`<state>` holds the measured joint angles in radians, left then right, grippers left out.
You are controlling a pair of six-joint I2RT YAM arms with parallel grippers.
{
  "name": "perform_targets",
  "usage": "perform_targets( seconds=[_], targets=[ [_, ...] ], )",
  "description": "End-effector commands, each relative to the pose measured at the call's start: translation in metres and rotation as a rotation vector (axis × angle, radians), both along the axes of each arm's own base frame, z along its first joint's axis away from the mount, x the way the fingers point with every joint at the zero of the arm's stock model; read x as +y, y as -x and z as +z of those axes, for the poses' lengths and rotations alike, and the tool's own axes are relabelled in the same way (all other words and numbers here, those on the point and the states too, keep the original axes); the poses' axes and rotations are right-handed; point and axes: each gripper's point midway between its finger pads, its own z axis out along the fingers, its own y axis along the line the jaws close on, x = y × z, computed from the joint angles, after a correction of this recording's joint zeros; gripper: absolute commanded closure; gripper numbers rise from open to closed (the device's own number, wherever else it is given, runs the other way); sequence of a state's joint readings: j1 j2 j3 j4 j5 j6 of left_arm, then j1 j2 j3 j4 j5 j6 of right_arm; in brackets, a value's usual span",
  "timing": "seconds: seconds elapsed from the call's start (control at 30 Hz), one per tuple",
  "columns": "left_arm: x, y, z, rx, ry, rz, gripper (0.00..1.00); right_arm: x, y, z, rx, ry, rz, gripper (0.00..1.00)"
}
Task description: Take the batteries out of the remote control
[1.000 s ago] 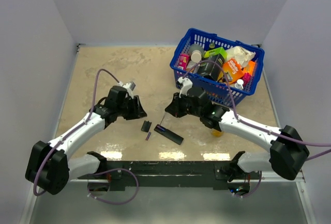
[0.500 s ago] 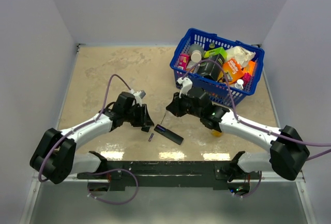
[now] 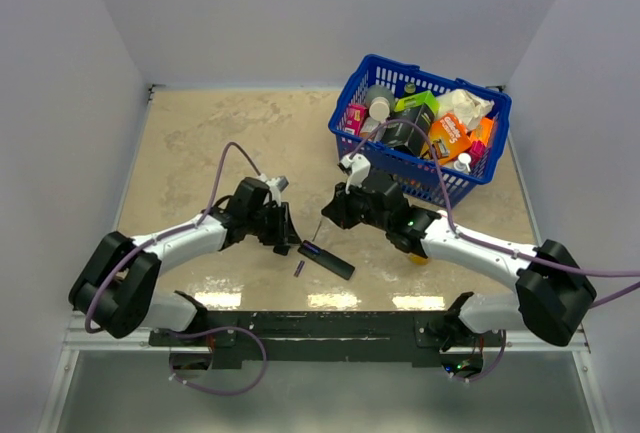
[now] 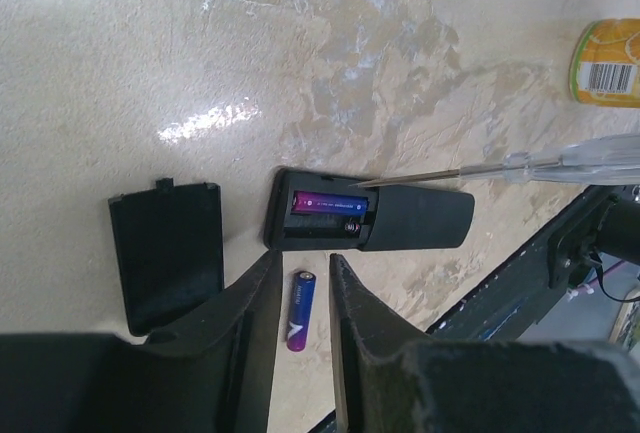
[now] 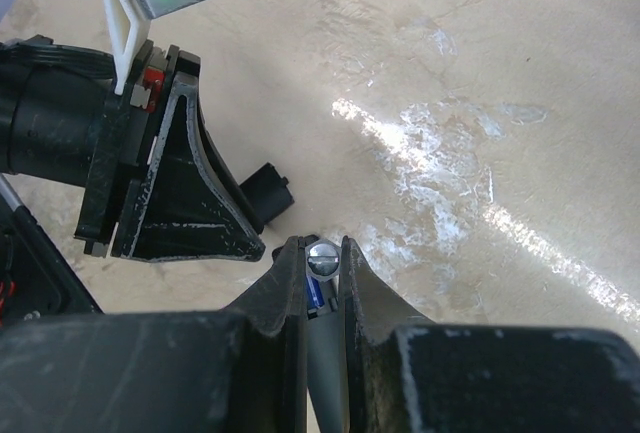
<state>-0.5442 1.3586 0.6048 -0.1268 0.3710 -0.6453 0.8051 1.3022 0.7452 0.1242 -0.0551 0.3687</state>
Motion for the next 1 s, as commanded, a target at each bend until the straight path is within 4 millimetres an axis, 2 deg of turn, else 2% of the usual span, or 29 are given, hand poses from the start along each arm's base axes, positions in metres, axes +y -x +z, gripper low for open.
perform_targets(
  seconds=[0.0,0.2,0.47,0.53,0.57,0.6,0.67,0.7,0.77,0.97],
  targets=[
    [-0.015,-0.013,0.013,-0.045,0.04,-0.007,0.71,0.002,-0.001,0.006,-0.051,-0.022,0.018,1.0],
    [-0.016,-0.012,0.007,-0.031,0.031,-0.009,0.72,0.001,0.0,-0.003,-0.039,-0.014,0.019,1.0],
    [-0.018,-0.01,-0.005,-0.009,0.012,-0.012,0.74,0.003,-0.001,0.005,-0.038,-0.027,0.016,1.0],
    [-0.017,-0.009,-0.007,-0.006,0.002,-0.015,0.74,-0.001,-0.002,0.001,-0.016,-0.002,-0.012,1.0],
    [-0.017,-0.009,-0.008,-0.008,-0.004,-0.012,0.74,0.0,-0.006,0.007,-0.015,0.001,-0.025,1.0],
    [-0.015,-0.009,-0.008,-0.007,-0.009,-0.007,0.73,-0.005,-0.003,0.001,0.015,0.034,-0.035,1.0],
    [-0.013,-0.009,-0.004,-0.019,-0.015,0.0,0.72,-0.008,-0.003,0.003,0.042,0.041,-0.06,1.0],
    [-0.013,-0.01,0.0,-0.027,-0.012,0.004,0.71,-0.014,0.003,-0.005,0.084,0.073,-0.065,1.0],
    [-0.012,-0.011,0.01,-0.05,-0.005,0.012,0.71,-0.016,0.008,-0.001,0.108,0.075,-0.069,1.0],
    [-0.007,-0.017,0.04,-0.125,0.005,0.047,0.66,-0.016,0.04,0.011,0.164,0.058,0.064,1.0]
  ],
)
